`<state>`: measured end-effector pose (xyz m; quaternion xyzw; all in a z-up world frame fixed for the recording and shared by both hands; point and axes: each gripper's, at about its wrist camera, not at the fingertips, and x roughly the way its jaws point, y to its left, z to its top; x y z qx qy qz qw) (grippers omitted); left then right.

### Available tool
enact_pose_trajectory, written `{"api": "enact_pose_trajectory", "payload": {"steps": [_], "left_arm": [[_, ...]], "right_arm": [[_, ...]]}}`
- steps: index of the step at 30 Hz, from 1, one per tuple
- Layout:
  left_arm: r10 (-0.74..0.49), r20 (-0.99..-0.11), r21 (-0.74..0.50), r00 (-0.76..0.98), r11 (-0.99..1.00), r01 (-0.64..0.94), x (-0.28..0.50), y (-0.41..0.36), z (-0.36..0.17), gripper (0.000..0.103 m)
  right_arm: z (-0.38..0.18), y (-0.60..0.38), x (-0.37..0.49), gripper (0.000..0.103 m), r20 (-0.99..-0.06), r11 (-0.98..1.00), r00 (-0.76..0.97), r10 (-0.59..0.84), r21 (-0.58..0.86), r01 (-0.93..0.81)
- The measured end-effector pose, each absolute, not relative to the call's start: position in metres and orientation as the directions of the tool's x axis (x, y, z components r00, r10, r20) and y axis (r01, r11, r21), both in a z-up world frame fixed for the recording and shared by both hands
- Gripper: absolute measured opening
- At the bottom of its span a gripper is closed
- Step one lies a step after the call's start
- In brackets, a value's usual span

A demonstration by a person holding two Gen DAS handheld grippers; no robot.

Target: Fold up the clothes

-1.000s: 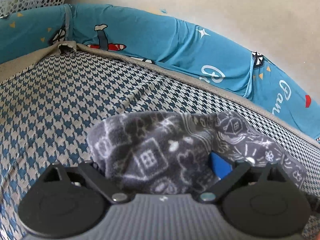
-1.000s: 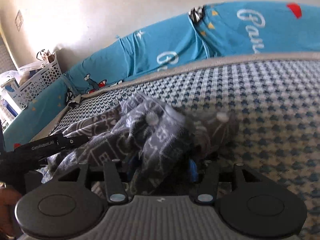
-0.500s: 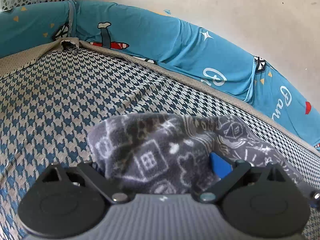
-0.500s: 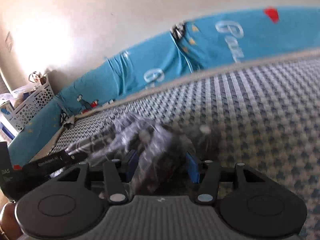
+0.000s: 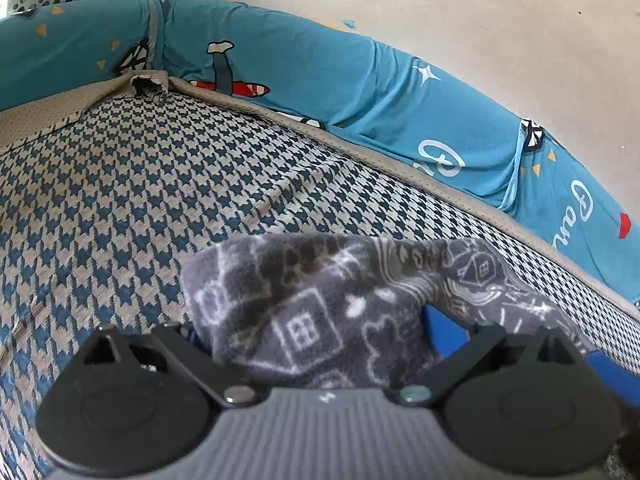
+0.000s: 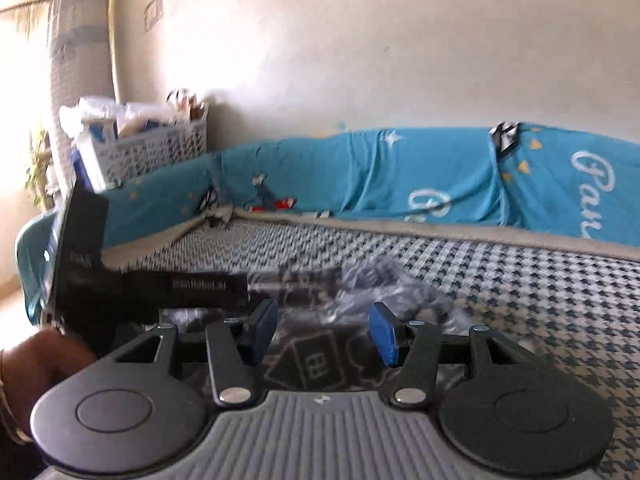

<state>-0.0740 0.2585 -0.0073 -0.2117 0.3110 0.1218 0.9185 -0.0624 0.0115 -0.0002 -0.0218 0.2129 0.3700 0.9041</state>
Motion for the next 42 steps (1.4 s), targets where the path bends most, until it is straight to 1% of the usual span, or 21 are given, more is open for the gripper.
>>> {"api": "enact_pose_trajectory", "payload": {"steps": [2, 4, 5, 7, 10, 12, 14, 18, 24, 27, 29, 31, 33, 36, 37, 42], "left_arm": [[0.093, -0.624, -0.314, 0.776, 0.880, -0.358, -0.074, 0.259, -0.008, 0.102], [0.091, -0.627, -0.317, 0.774, 0.877, -0.360, -0.073, 0.260, -0.008, 0.102], [0.090, -0.629, -0.320, 0.773, 0.875, -0.362, -0.073, 0.261, -0.008, 0.102], [0.086, -0.627, -0.331, 0.774, 0.870, -0.365, -0.074, 0.262, -0.007, 0.102], [0.073, -0.612, -0.351, 0.787, 0.868, -0.353, -0.080, 0.263, -0.004, 0.102], [0.079, -0.607, -0.330, 0.791, 0.880, -0.342, -0.081, 0.260, -0.003, 0.103], [0.102, -0.624, -0.293, 0.774, 0.888, -0.354, -0.077, 0.258, -0.006, 0.103], [0.117, -0.630, -0.284, 0.768, 0.885, -0.369, -0.073, 0.260, -0.011, 0.103], [0.106, -0.631, -0.290, 0.768, 0.886, -0.362, -0.069, 0.267, -0.011, 0.103], [0.109, -0.629, -0.279, 0.770, 0.892, -0.355, -0.068, 0.268, -0.012, 0.103], [0.114, -0.626, -0.272, 0.771, 0.895, -0.353, -0.066, 0.269, -0.012, 0.103], [0.119, -0.625, -0.269, 0.771, 0.895, -0.356, -0.064, 0.270, -0.012, 0.103], [0.122, -0.628, -0.278, 0.768, 0.887, -0.368, -0.062, 0.273, -0.014, 0.103], [0.136, -0.633, -0.270, 0.762, 0.884, -0.383, -0.058, 0.276, -0.016, 0.103], [0.142, -0.634, -0.265, 0.760, 0.883, -0.387, -0.057, 0.276, -0.017, 0.103], [0.133, -0.643, -0.288, 0.755, 0.870, -0.399, -0.051, 0.282, -0.022, 0.103]], "right_arm": [[-0.011, 0.018, -0.056, 0.050, -0.433, 0.732, 0.631, 0.644, 0.109, -0.672], [-0.025, 0.024, -0.043, 0.049, -0.484, 0.744, 0.616, 0.621, 0.117, -0.658], [-0.031, 0.024, -0.038, 0.049, -0.491, 0.751, 0.616, 0.616, 0.130, -0.648], [-0.037, 0.026, -0.033, 0.049, -0.486, 0.757, 0.621, 0.615, 0.141, -0.638], [-0.041, 0.030, -0.030, 0.049, -0.488, 0.761, 0.633, 0.602, 0.109, -0.640], [-0.045, 0.032, -0.030, 0.050, -0.484, 0.762, 0.641, 0.596, 0.091, -0.641], [-0.046, 0.033, -0.032, 0.050, -0.478, 0.764, 0.650, 0.590, 0.070, -0.642], [-0.039, 0.035, -0.031, 0.050, -0.480, 0.764, 0.649, 0.591, 0.075, -0.641], [-0.017, 0.028, -0.045, 0.050, -0.432, 0.714, 0.617, 0.658, 0.100, -0.693], [-0.007, 0.029, -0.059, 0.050, -0.417, 0.663, 0.574, 0.705, 0.098, -0.743], [-0.004, 0.032, -0.067, 0.050, -0.422, 0.616, 0.526, 0.739, 0.105, -0.781], [-0.005, 0.034, -0.073, 0.050, -0.441, 0.579, 0.478, 0.760, 0.124, -0.806], [-0.008, 0.038, -0.080, 0.050, -0.462, 0.549, 0.445, 0.767, 0.114, -0.828], [-0.023, 0.048, -0.089, 0.050, -0.534, 0.544, 0.454, 0.713, 0.012, -0.839], [-0.028, 0.049, -0.089, 0.050, -0.545, 0.539, 0.449, 0.708, 0.007, -0.842], [-0.030, 0.047, -0.087, 0.051, -0.549, 0.544, 0.439, 0.711, 0.035, -0.838]]}}
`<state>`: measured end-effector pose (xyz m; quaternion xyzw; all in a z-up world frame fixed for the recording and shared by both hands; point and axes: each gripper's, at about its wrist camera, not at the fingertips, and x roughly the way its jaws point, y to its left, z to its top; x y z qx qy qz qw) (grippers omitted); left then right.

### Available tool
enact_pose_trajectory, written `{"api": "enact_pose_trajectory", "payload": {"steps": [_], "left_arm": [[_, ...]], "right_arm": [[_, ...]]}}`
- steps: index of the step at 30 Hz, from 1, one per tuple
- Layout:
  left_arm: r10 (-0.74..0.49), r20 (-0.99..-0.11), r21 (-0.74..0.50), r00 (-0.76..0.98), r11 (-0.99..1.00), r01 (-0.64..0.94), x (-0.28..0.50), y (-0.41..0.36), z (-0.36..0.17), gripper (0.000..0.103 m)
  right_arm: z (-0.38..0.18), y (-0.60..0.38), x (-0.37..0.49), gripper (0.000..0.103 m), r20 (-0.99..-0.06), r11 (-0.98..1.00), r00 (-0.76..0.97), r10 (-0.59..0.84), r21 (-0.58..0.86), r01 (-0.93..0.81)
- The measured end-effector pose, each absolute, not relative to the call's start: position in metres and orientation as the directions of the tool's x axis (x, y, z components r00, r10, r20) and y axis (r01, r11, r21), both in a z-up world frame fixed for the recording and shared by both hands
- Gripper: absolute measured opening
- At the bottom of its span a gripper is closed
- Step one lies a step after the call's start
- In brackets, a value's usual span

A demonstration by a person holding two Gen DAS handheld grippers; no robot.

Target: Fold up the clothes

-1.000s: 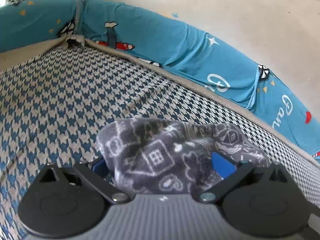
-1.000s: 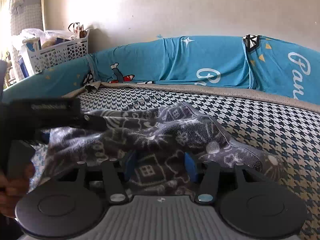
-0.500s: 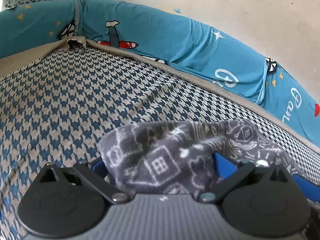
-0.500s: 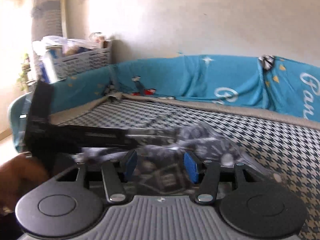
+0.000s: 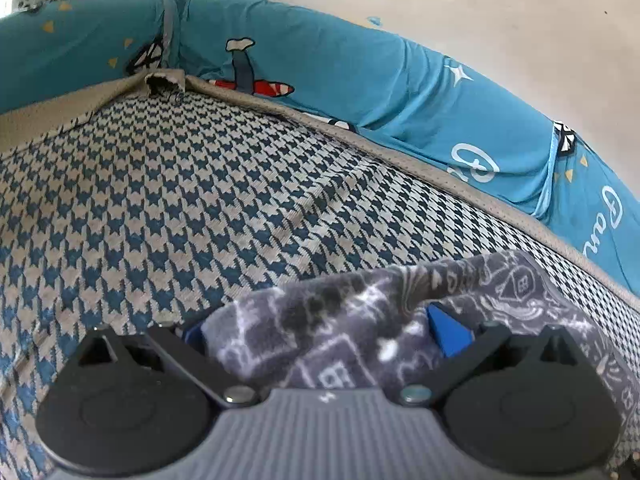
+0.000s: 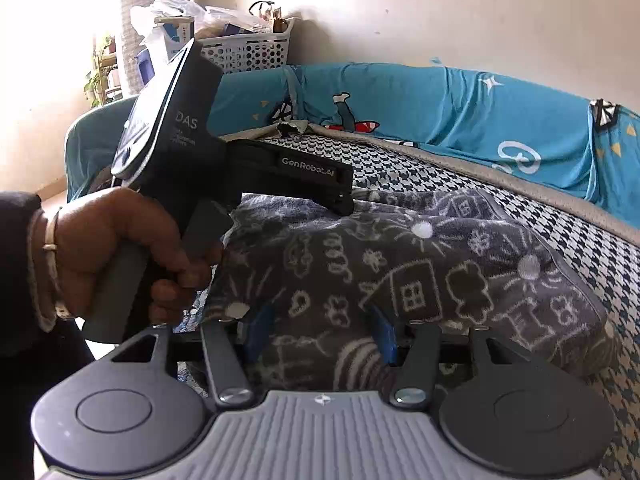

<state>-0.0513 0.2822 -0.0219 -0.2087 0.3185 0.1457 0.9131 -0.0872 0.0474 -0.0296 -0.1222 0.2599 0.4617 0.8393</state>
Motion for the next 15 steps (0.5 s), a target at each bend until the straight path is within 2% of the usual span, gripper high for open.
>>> {"api": "enact_pose_trajectory", "payload": {"steps": [8, 11, 15], "left_arm": [[0.134, -0.648, -0.308, 0.750, 0.855, -0.418, -0.049, 0.290, -0.031, 0.103], [0.120, -0.656, -0.350, 0.745, 0.827, -0.441, -0.047, 0.299, -0.037, 0.103], [0.153, -0.654, -0.313, 0.741, 0.837, -0.449, -0.046, 0.293, -0.034, 0.103]], "right_arm": [[-0.021, 0.039, -0.087, 0.051, -0.563, 0.554, 0.437, 0.701, 0.045, -0.831], [-0.019, 0.033, -0.088, 0.051, -0.559, 0.563, 0.437, 0.705, 0.067, -0.824], [-0.008, 0.015, -0.091, 0.051, -0.530, 0.594, 0.455, 0.716, 0.119, -0.796]]}}
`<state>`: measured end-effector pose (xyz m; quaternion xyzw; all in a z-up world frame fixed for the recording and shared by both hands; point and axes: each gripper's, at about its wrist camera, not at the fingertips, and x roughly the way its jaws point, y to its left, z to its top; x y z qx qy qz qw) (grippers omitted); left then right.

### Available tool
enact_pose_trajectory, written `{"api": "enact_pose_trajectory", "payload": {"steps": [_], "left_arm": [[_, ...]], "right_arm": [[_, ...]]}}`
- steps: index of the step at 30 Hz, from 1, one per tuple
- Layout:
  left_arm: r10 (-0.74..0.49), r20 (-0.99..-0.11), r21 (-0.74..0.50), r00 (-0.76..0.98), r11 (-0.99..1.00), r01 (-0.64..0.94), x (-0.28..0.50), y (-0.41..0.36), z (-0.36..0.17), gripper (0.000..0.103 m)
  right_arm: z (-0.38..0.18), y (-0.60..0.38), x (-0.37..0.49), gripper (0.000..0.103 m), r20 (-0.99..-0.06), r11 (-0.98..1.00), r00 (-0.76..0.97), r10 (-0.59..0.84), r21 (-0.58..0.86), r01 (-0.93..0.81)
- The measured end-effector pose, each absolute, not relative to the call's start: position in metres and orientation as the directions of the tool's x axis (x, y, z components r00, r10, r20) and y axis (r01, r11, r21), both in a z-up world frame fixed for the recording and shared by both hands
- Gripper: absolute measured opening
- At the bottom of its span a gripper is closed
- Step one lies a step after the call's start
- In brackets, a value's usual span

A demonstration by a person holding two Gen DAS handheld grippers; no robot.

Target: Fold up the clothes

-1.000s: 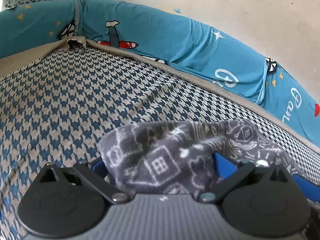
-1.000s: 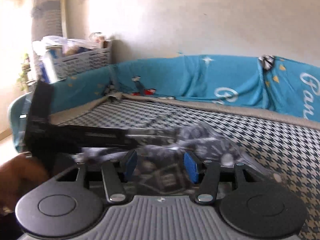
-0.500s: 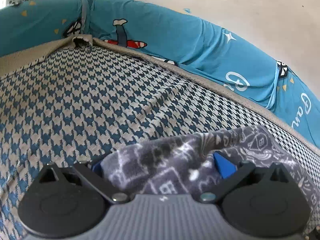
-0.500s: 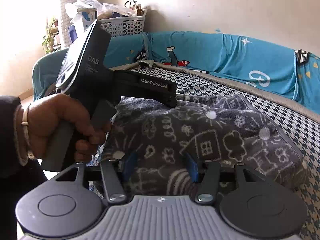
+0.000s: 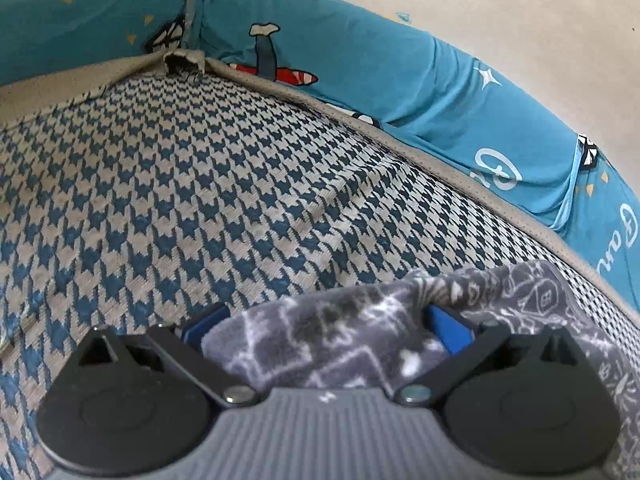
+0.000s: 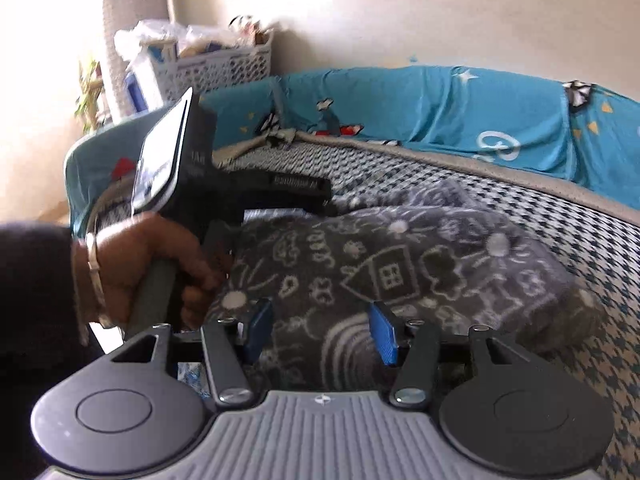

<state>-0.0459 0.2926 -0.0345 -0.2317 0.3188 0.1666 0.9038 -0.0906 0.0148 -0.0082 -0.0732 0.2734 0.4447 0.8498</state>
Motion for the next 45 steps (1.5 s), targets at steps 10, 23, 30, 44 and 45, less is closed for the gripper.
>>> {"api": "enact_pose_trajectory", "payload": {"steps": [10, 23, 30, 44, 45], "left_arm": [[0.105, -0.645, -0.385, 0.757, 0.811, -0.440, -0.069, 0.289, -0.015, 0.103], [-0.023, -0.646, -0.477, 0.763, 0.792, -0.381, -0.103, 0.287, -0.014, 0.103], [-0.063, -0.639, -0.525, 0.767, 0.765, -0.374, -0.099, 0.289, -0.024, 0.103], [-0.103, -0.615, -0.545, 0.782, 0.772, -0.328, -0.091, 0.285, -0.032, 0.103], [-0.103, -0.613, -0.544, 0.783, 0.774, -0.324, -0.090, 0.284, -0.031, 0.103]], "right_arm": [[0.000, -0.048, -0.077, 0.055, -0.510, 0.745, 0.556, 0.656, 0.321, -0.585], [-0.022, -0.064, -0.044, 0.058, -0.529, 0.745, 0.532, 0.662, 0.541, -0.389], [-0.036, -0.065, -0.024, 0.058, -0.502, 0.710, 0.530, 0.684, 0.626, -0.323], [-0.060, -0.048, 0.003, 0.064, -0.504, 0.707, 0.531, 0.681, 0.641, -0.298], [-0.060, -0.046, 0.004, 0.064, -0.503, 0.709, 0.533, 0.681, 0.636, -0.305]]}}
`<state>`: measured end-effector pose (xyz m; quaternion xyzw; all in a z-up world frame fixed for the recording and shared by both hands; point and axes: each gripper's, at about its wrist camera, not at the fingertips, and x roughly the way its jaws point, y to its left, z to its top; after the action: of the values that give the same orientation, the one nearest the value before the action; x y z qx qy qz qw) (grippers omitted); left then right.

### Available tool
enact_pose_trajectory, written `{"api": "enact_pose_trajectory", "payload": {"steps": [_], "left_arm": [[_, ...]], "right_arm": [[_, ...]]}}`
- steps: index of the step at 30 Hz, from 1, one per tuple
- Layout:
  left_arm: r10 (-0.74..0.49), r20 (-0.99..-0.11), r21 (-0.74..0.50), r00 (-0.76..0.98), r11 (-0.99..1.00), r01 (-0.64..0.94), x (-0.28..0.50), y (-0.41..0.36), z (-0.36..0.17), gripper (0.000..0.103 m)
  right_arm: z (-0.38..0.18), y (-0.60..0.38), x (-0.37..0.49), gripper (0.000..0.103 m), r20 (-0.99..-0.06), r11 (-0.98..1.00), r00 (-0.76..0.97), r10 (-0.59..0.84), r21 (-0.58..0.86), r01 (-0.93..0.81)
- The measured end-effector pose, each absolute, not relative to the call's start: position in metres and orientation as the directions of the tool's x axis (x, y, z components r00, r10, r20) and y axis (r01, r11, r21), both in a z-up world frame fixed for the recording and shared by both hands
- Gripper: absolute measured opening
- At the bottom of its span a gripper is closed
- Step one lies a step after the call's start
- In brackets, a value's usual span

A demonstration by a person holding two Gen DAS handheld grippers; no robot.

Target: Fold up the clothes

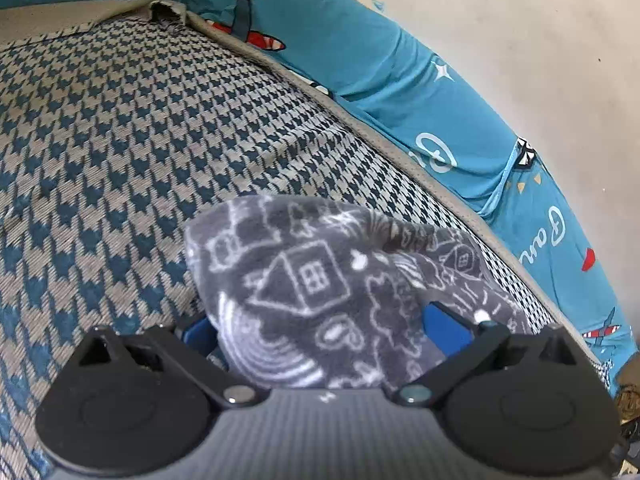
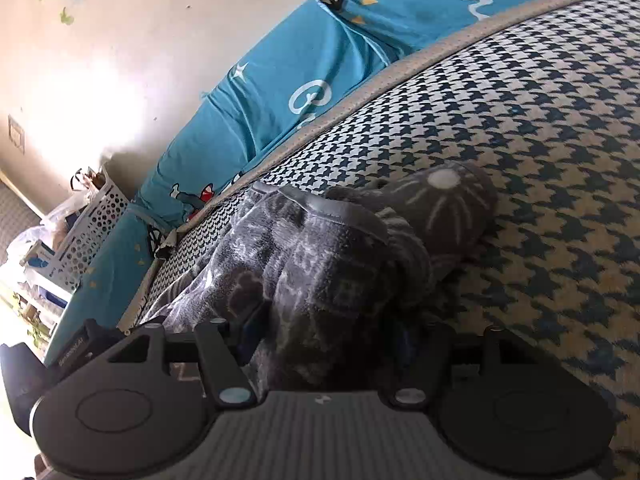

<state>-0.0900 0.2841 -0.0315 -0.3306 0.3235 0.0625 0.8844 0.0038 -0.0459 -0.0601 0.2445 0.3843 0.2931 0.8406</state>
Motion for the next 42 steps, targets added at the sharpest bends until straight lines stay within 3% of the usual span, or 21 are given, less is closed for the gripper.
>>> {"api": "enact_pose_trajectory", "payload": {"steps": [3, 8, 11, 21, 35, 42], "left_arm": [[-0.116, -0.600, -0.552, 0.791, 0.776, -0.305, -0.088, 0.281, -0.032, 0.101], [-0.074, -0.574, -0.487, 0.816, 0.831, -0.268, -0.090, 0.268, -0.020, 0.081], [-0.056, -0.568, -0.486, 0.821, 0.828, -0.279, -0.093, 0.269, -0.016, 0.071], [0.043, -0.524, -0.466, 0.851, 0.821, -0.329, -0.104, 0.294, 0.012, 0.071], [0.276, -0.468, -0.460, 0.840, 0.735, -0.498, -0.115, 0.410, 0.052, 0.071], [0.353, -0.465, -0.455, 0.812, 0.692, -0.561, -0.106, 0.461, 0.047, 0.071]], "right_arm": [[-0.060, -0.043, 0.004, 0.060, -0.497, 0.711, 0.540, 0.679, 0.628, -0.317], [-0.047, -0.034, -0.004, 0.037, -0.491, 0.737, 0.563, 0.665, 0.552, -0.390], [-0.037, -0.029, -0.012, 0.033, -0.485, 0.754, 0.583, 0.651, 0.500, -0.427], [0.007, 0.007, -0.033, 0.032, -0.416, 0.734, 0.605, 0.679, 0.396, -0.551], [0.051, 0.149, -0.008, 0.032, -0.336, 0.623, 0.526, 0.781, 0.357, -0.696], [0.055, 0.218, 0.007, 0.032, -0.323, 0.587, 0.493, 0.808, 0.372, -0.719]]}}
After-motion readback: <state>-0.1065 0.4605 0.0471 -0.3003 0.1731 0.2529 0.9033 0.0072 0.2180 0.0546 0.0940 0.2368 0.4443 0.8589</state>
